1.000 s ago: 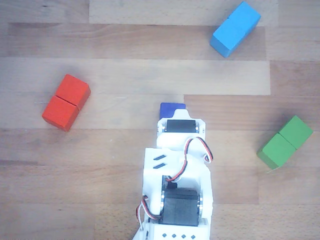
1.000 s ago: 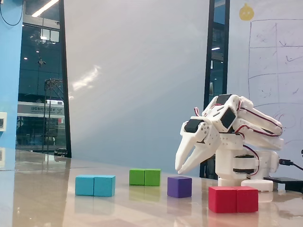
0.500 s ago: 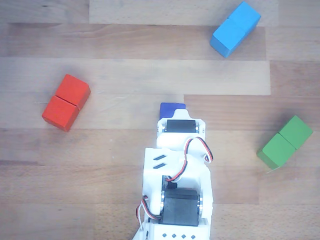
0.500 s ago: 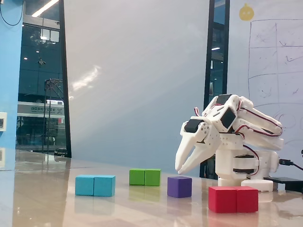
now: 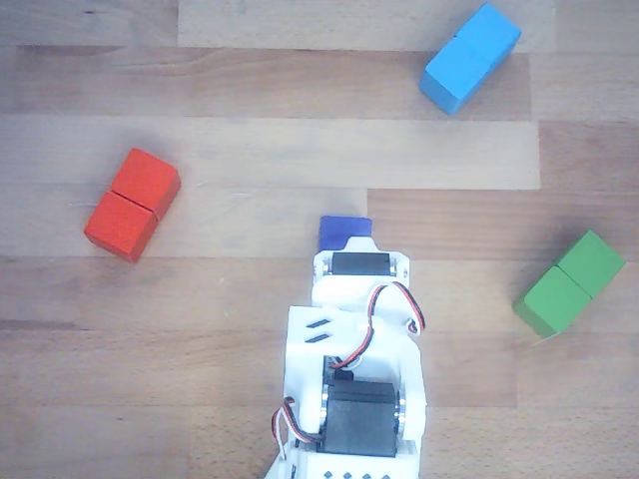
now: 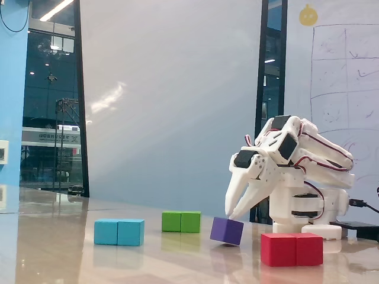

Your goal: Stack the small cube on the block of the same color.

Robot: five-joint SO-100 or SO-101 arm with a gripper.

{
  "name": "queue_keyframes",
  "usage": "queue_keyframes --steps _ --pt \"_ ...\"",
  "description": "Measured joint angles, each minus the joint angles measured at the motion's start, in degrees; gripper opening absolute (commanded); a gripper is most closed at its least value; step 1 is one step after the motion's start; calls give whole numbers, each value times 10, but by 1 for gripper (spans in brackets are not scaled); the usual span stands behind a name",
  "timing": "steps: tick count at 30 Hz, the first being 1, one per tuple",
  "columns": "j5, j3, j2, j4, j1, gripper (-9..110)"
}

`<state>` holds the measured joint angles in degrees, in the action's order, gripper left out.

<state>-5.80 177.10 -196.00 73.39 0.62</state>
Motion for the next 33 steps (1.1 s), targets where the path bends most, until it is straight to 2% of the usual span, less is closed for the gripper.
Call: queue_keyframes --steps 33 --pt "0 -3 0 8 0 0"
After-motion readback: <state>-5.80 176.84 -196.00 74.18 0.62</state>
